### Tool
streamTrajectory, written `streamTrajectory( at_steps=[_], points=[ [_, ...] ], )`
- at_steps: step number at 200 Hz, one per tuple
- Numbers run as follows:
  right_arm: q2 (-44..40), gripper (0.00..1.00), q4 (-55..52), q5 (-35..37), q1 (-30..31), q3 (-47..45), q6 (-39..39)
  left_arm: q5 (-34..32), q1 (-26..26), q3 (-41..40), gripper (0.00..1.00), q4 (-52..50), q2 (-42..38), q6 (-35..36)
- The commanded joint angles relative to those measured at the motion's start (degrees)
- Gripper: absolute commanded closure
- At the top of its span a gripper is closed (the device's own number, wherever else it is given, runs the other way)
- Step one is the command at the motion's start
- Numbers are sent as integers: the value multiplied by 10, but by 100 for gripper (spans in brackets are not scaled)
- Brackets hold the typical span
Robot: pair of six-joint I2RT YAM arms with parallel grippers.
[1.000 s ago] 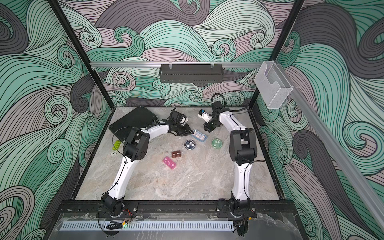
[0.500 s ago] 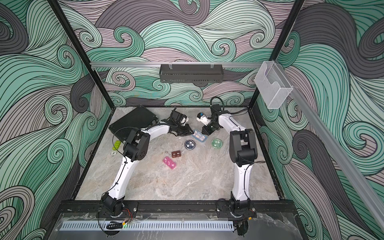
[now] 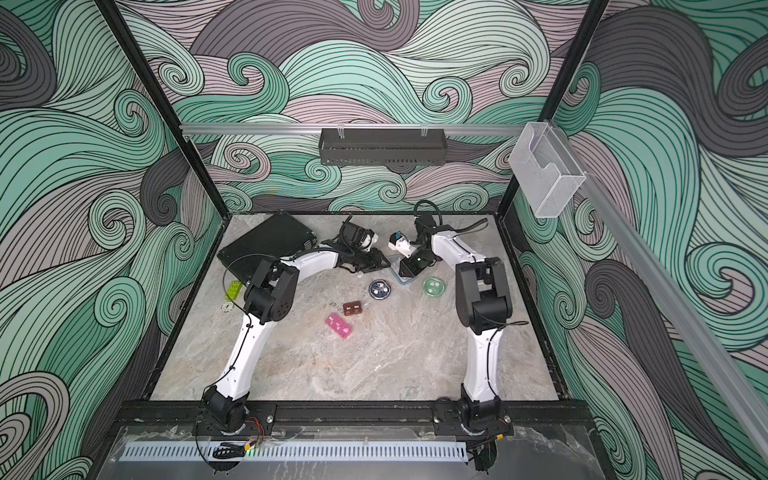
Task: Close pillboxes
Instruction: Close the lid on the pillbox.
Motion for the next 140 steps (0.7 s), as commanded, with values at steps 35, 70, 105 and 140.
streamTrajectory(
  at_steps=[35, 70, 105, 140],
  points=[
    [5, 78, -5, 35, 5, 14, 33, -51, 20, -50, 54, -65, -27, 37],
    [19, 73, 26, 93, 7, 33, 67, -58, 21, -41, 55, -70, -40, 42],
    [38, 57, 36, 116, 9, 52, 98, -55, 12, 8, 55, -82, -25, 42],
    [63, 51, 36, 127, 15, 68, 108, -46, -6, 84, 54, -111, 16, 46]
  ],
)
